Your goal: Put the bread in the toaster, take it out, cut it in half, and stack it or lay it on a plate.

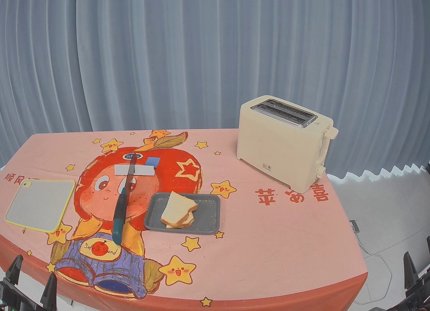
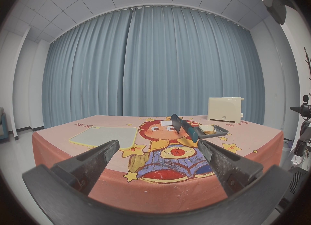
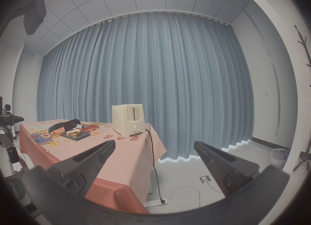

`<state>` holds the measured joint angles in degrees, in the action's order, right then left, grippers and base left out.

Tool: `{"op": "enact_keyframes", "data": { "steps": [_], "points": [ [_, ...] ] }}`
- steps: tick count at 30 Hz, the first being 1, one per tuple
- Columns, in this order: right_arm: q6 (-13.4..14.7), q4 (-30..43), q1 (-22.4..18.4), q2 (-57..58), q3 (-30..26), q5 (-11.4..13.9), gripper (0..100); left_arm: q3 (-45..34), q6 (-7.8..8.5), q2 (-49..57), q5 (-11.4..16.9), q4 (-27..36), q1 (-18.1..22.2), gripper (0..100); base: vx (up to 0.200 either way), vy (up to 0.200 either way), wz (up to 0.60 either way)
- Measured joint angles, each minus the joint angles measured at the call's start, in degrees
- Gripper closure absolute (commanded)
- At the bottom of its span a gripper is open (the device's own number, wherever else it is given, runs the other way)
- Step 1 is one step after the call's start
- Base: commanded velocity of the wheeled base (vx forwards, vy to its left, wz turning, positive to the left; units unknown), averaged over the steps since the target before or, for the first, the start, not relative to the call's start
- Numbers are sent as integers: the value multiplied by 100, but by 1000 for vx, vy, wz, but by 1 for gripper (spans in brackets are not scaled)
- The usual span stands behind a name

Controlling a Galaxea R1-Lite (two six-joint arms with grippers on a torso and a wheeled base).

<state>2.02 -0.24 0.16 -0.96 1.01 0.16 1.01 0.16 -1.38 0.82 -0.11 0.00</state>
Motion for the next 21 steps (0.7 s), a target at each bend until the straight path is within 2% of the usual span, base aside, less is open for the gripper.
{"op": "enact_keyframes", "data": {
  "steps": [7, 21],
  "points": [
    [-2, 2, 0, 0, 0, 0, 0, 0, -65, 11, -50, 1, 0, 0, 0, 0, 0],
    [0, 0, 0, 0, 0, 0, 0, 0, -76, 20, -87, -5, 0, 0, 0, 200, 0]
  ]
}}
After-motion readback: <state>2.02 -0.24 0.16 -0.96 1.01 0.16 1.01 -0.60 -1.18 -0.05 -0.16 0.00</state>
